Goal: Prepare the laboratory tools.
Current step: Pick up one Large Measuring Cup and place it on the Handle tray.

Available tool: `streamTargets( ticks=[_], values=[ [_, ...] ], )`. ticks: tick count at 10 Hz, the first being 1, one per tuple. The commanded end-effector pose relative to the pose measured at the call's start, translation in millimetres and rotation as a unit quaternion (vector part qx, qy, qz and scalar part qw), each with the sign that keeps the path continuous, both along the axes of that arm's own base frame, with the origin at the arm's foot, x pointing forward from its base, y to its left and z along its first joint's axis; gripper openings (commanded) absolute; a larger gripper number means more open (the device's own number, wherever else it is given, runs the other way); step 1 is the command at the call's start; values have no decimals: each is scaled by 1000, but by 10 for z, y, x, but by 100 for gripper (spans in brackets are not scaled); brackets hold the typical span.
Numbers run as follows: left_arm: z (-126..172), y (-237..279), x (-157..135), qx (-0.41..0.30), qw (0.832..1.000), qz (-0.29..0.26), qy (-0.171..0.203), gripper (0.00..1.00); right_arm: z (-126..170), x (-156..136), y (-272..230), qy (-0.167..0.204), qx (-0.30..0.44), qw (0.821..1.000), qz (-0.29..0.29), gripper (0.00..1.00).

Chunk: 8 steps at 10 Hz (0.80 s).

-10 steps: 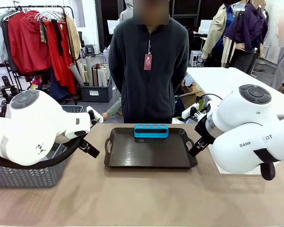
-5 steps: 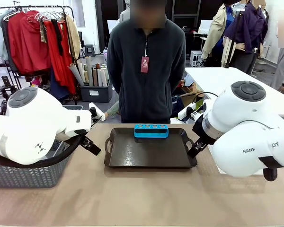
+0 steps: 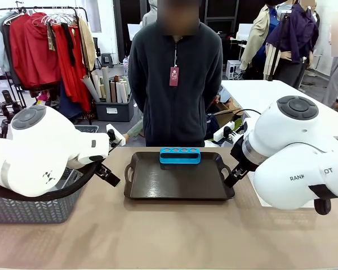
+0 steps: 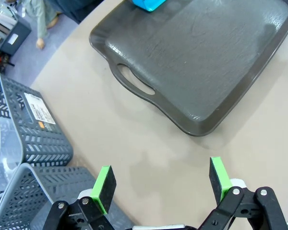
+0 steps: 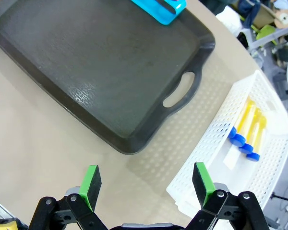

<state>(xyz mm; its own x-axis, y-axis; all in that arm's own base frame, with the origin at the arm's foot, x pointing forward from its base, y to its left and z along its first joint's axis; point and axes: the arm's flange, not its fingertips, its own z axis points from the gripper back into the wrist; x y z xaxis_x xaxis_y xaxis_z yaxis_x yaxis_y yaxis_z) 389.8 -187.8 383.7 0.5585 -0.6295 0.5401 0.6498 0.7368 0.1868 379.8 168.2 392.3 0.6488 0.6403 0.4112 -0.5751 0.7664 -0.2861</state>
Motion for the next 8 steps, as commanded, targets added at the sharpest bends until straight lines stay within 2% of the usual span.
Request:
streamTargets(
  ticks=[1, 5, 6, 8],
  values=[
    [16, -11, -2, -3, 1000, 3, -1, 100, -11, 23, -2, -8, 1, 1000, 4, 100],
    [0, 0, 0, 0, 1000, 0, 0, 100, 0, 0, 0, 0, 0, 1000, 0, 100],
    [73, 11, -26, -7, 999, -21, 39, 100, 31, -9, 42, 17, 22, 1000, 14, 100],
    [203, 73, -26, -21, 996, -33, 82, 100, 130, -5, 104, 42, 58, 997, 39, 100]
  ],
)
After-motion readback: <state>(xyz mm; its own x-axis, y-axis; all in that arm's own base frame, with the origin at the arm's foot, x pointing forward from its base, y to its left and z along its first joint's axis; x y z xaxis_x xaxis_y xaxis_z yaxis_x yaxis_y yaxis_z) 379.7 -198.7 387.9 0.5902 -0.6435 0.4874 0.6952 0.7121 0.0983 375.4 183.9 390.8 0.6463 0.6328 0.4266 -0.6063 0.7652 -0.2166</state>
